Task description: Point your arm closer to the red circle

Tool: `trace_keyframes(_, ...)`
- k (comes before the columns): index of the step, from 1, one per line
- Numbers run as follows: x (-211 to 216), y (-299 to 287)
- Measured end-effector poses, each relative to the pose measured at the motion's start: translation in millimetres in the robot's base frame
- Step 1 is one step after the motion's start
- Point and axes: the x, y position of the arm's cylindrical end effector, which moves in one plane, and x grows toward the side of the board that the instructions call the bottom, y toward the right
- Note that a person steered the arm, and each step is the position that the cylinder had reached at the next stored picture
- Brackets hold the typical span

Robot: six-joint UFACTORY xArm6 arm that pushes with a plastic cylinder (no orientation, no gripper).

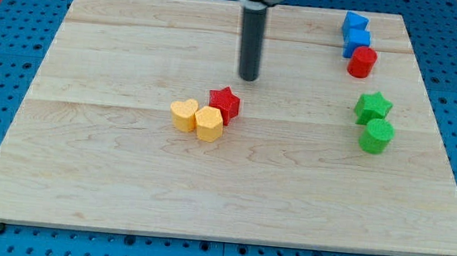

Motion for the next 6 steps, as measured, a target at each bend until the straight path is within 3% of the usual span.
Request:
trace_keyframes(4,3.9,201.4)
trace_keyframes(5,-39.2,208.4)
trace_keyframes(6,-47.0,201.4)
